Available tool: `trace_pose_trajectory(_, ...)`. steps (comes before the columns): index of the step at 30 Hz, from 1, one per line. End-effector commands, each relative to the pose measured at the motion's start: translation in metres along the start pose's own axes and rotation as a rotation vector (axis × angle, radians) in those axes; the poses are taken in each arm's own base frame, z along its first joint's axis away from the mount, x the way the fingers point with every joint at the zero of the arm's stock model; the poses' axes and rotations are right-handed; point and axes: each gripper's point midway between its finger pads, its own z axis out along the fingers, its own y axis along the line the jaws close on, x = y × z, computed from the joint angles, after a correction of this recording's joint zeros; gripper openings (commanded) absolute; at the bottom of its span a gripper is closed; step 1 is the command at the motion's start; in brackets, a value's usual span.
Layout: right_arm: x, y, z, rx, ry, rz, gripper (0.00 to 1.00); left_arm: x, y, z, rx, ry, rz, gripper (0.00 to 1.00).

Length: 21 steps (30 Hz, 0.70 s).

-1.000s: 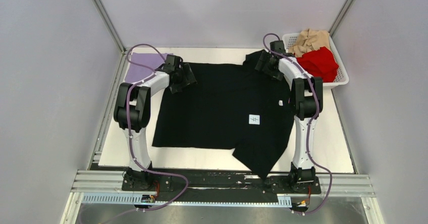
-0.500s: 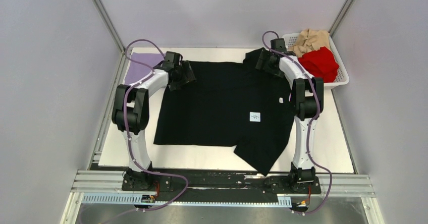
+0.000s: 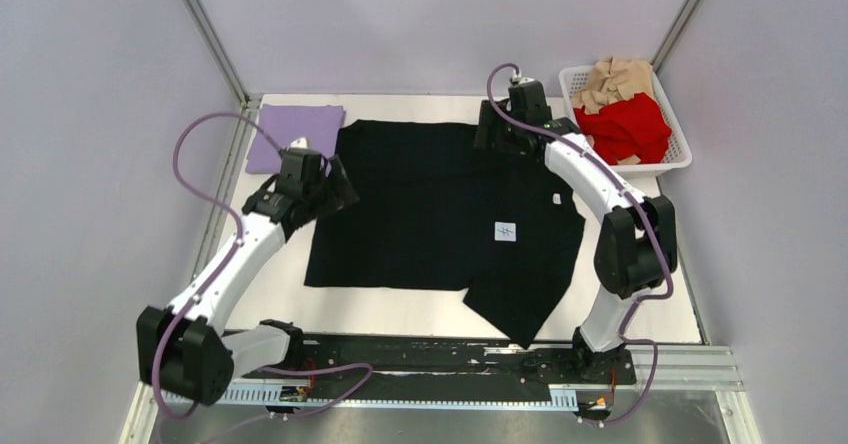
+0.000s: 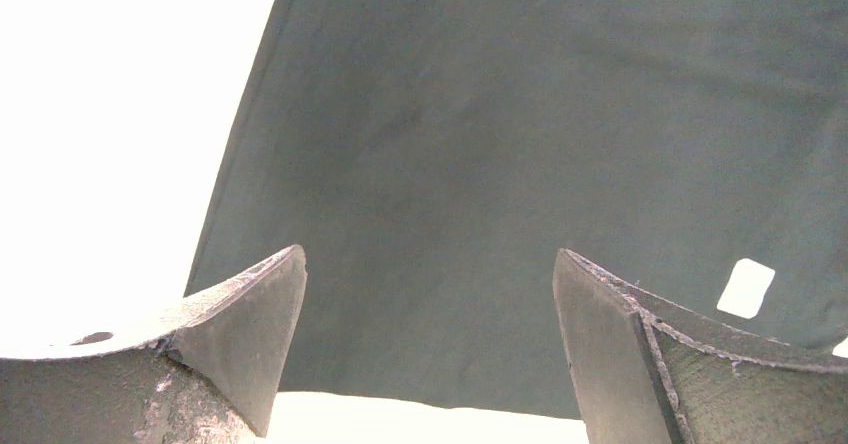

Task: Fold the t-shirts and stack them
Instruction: Grab the side of the flattened tshirt closest away from the robot with both arms

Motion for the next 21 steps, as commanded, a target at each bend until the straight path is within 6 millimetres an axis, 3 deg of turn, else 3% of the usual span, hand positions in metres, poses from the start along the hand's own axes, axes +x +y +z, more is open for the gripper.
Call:
trace_pose_trajectory(1, 0.029, 0.013, -0.03, -0.042, -0.014, 0.043, 1.0, 0.071, 0.064, -0.023, -0.183, 0.129, -0.091, 1.0)
trace_pose_trajectory(4, 0.052, 0.009, -0.05, -0.048, -0.024, 0.083, 1.0, 0.106, 0.09, -0.034, -0.241, 0.168, -0.161, 1.0)
trace_pose_trajectory(8, 0.082, -0.01, -0.07, -0.019, -0.022, 0.126, 1.0, 0.129, 0.113, -0.042, -0.321, 0.191, -0.219, 0.99)
trace_pose_trajectory(13, 0.1, -0.028, -0.088, 0.012, -0.046, 0.125, 1.0, 0.138, 0.126, -0.033, -0.382, 0.152, -0.325, 0.94)
trace_pose_trajectory(21, 0.098, -0.033, -0.099, 0.017, -0.083, 0.125, 1.0, 0.138, 0.125, -0.006, -0.402, 0.11, -0.411, 0.8)
